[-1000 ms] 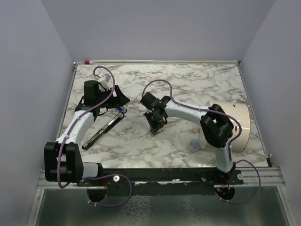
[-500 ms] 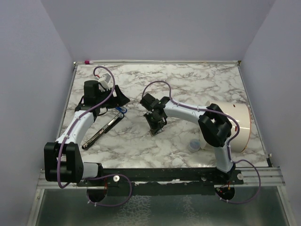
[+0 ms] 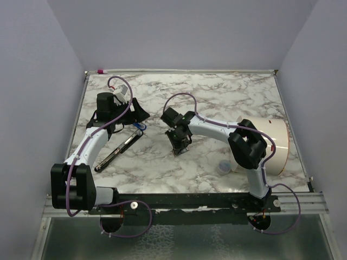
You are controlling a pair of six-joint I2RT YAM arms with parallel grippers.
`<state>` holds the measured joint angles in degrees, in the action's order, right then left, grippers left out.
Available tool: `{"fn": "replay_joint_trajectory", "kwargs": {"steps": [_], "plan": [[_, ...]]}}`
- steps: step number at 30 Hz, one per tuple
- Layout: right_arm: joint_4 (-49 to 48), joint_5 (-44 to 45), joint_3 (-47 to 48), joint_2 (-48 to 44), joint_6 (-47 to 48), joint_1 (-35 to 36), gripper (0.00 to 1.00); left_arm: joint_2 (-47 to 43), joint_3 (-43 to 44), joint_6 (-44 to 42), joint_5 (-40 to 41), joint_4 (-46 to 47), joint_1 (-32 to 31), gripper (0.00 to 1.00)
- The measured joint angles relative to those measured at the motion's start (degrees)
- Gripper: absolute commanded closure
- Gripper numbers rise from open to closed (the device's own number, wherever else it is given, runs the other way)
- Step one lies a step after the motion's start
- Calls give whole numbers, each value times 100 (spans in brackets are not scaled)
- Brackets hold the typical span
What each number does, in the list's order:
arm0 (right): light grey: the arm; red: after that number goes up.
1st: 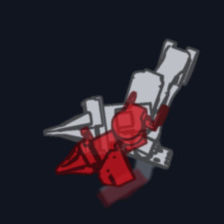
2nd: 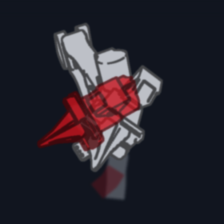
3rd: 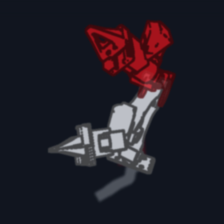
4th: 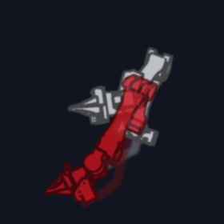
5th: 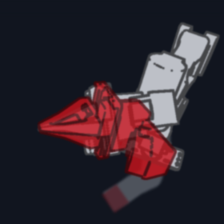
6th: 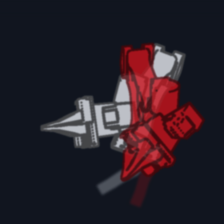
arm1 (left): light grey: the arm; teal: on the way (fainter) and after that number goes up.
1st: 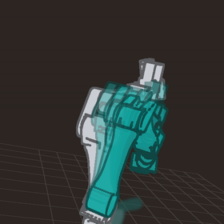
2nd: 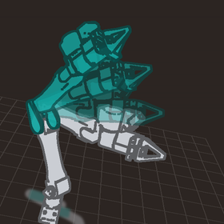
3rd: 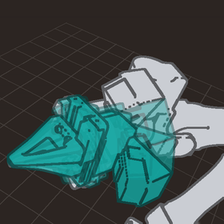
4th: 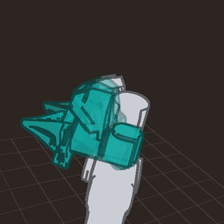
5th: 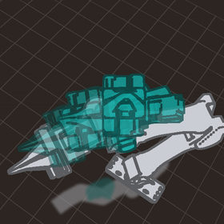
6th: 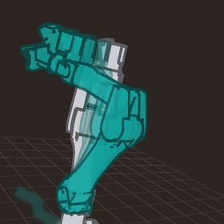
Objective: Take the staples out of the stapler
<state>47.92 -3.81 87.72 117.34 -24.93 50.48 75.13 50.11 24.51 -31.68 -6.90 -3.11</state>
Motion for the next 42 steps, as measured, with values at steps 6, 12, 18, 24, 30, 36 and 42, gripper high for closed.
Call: {"fn": "replay_joint_trajectory", "kwargs": {"steps": [6, 12, 18, 24, 30, 36, 42], "plan": [[4, 2, 17, 0, 15, 20, 86, 0, 0, 0, -2, 0, 2, 23], [4, 7, 33, 0, 17, 22, 86, 0, 0, 0, -2, 0, 0, 23], [11, 11, 55, 0, 31, 22, 86, 0, 0, 0, -4, 0, 0, 23], [17, 13, 136, 0, 79, 22, 86, 0, 0, 0, -4, 0, 0, 23], [26, 13, 136, 44, 81, 22, 86, 0, 0, 0, -7, 0, 2, 23], [28, 13, 136, 81, 83, 22, 86, 0, 0, 0, -9, 0, 0, 23], [31, 15, 138, 111, 107, 22, 86, 0, 0, 0, -26, 0, 0, 23]]}}
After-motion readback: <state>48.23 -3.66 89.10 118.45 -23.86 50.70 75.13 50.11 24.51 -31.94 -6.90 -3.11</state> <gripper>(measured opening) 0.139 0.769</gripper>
